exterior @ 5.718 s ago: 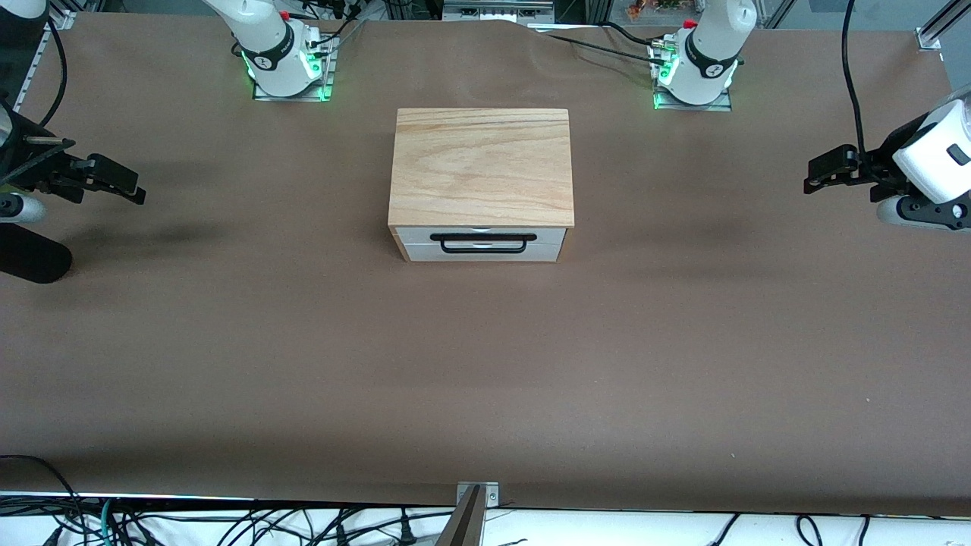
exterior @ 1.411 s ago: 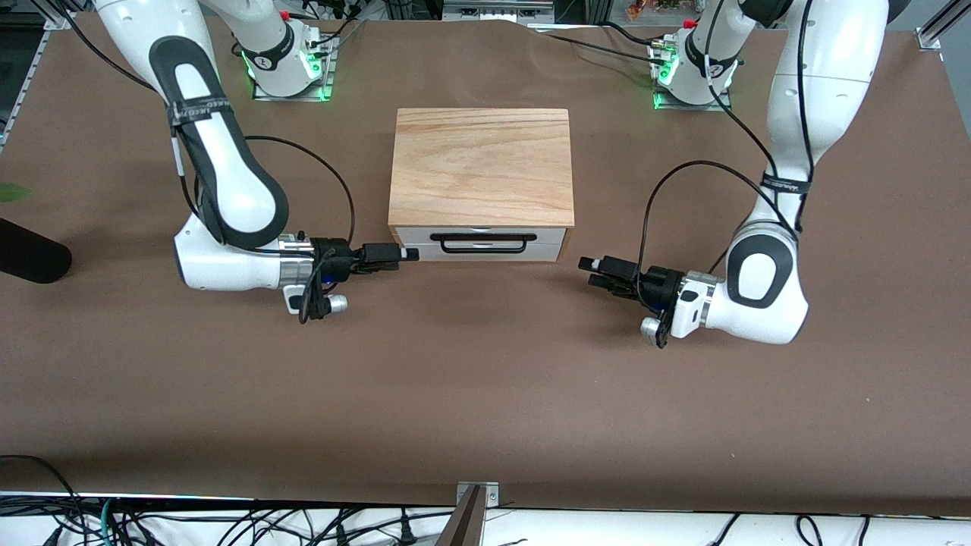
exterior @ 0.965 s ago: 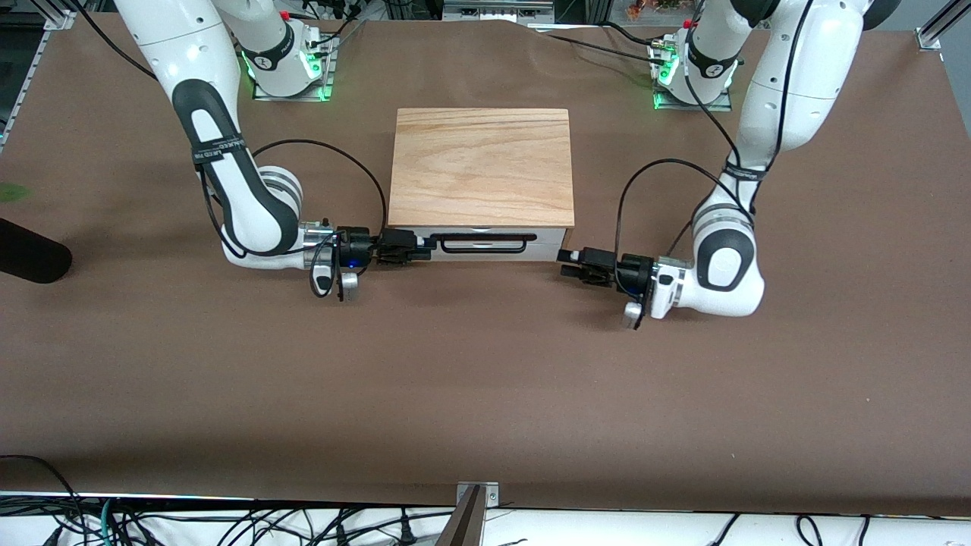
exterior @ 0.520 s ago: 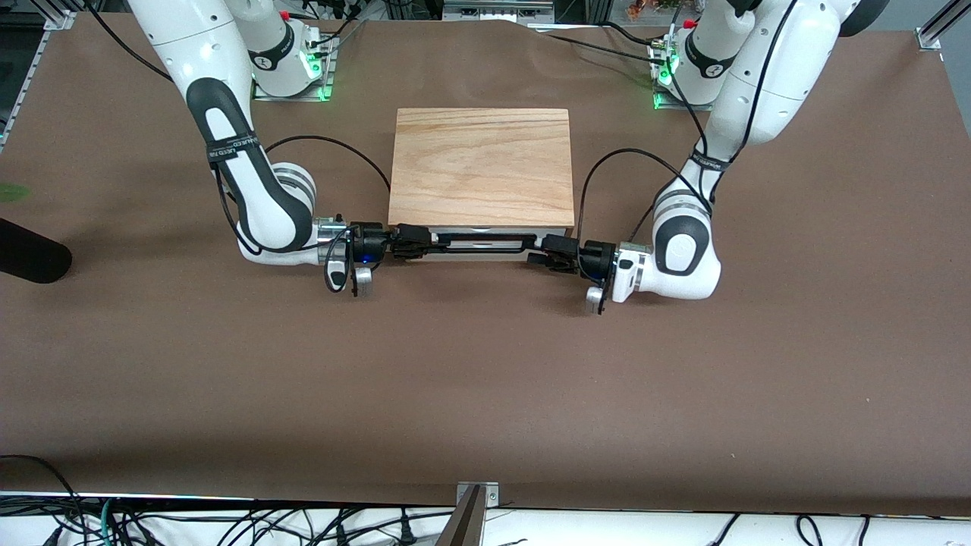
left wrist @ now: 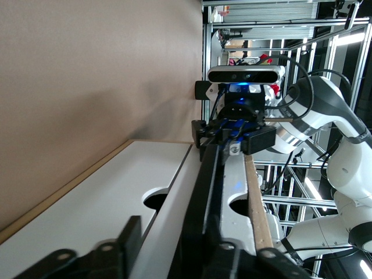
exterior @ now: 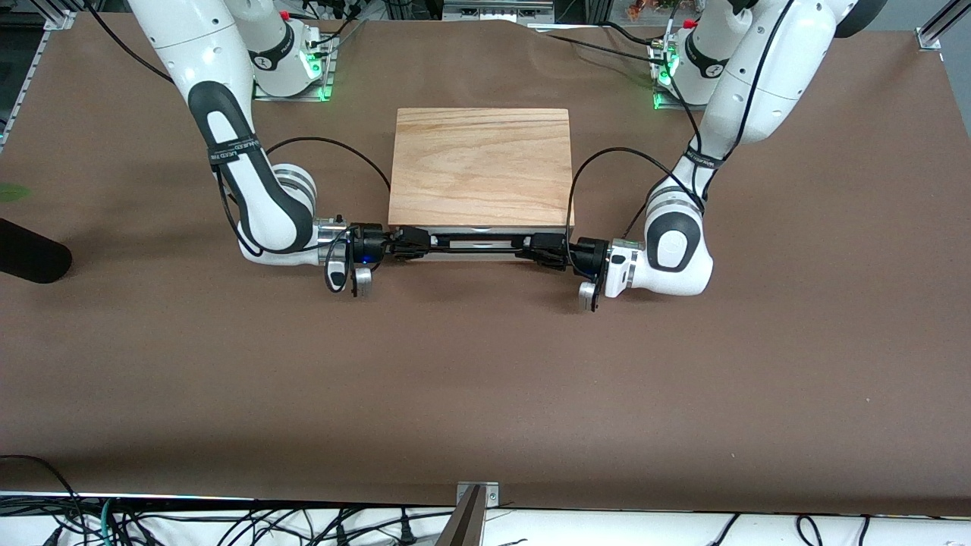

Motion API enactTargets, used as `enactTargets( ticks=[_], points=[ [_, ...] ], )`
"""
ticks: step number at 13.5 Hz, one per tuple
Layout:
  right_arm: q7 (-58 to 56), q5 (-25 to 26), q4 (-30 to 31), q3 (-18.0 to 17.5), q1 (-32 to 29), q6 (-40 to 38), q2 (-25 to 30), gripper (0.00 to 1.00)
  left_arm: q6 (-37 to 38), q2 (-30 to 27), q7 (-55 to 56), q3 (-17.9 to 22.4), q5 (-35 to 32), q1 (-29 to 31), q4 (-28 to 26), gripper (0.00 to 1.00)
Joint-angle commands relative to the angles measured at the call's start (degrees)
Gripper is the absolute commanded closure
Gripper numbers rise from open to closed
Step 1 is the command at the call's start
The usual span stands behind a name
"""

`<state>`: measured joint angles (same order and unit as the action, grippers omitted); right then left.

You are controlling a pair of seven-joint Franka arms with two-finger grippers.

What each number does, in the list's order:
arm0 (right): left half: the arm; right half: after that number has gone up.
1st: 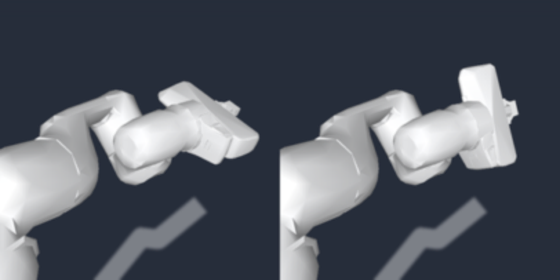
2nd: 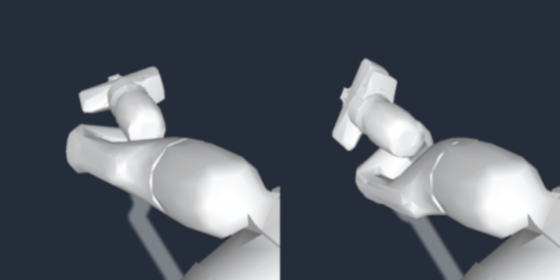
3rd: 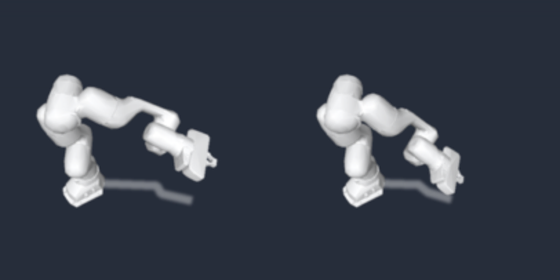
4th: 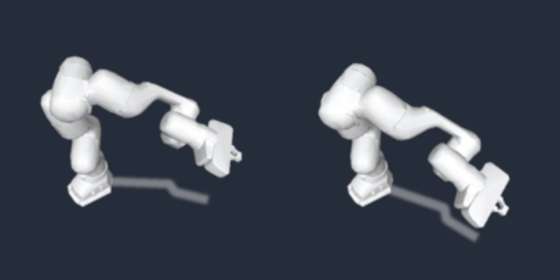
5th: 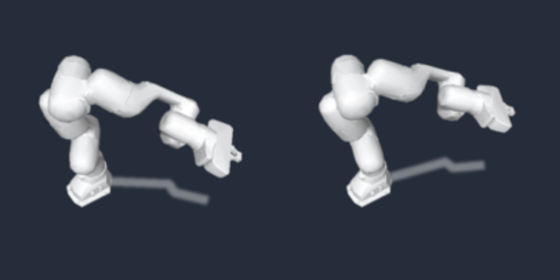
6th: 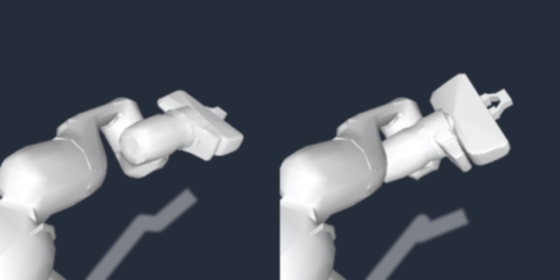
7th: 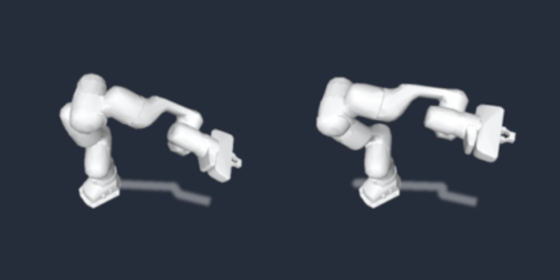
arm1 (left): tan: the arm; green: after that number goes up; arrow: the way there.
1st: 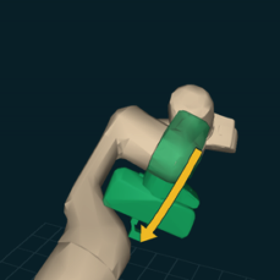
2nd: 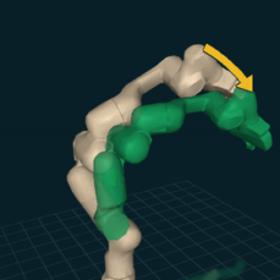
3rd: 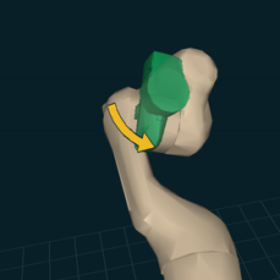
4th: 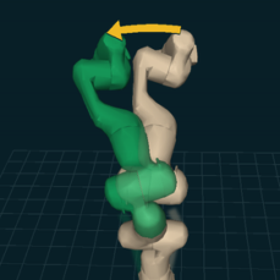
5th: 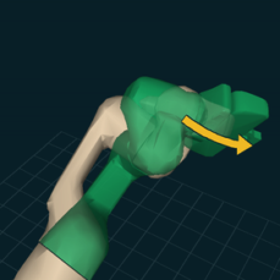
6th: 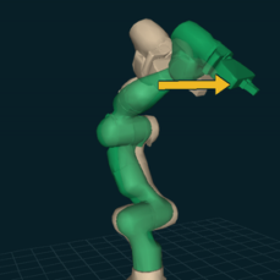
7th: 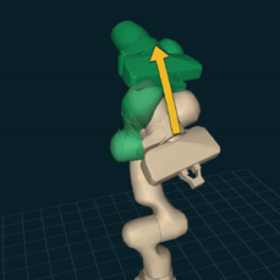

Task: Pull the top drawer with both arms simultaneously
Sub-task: 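Close the left gripper and the right gripper on the black handle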

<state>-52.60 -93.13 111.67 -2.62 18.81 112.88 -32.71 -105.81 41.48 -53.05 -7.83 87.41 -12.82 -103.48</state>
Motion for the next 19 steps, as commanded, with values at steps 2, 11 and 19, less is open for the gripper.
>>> enactTargets(
  ticks=[2, 11, 19],
  points=[
    [0.48, -1.18, -0.67, -0.11, -0.09, -0.55, 0.19, 0.97, -0.28, -1.32, -2.40, -1.13, 2.15, 0.26, -0.76, 0.63],
    [0.31, -0.92, -1.99, -0.02, -0.27, -0.55, -0.07, 1.00, 0.25, -1.49, -1.97, -1.40, 2.15, 0.78, 0.73, 0.91],
    [1.18, -1.00, -11.46, 0.07, -0.71, -0.46, -6.83, 1.00, -0.01, 0.17, 2.77, -1.14, 1.18, 0.87, 7.22, 0.91]
  ],
)
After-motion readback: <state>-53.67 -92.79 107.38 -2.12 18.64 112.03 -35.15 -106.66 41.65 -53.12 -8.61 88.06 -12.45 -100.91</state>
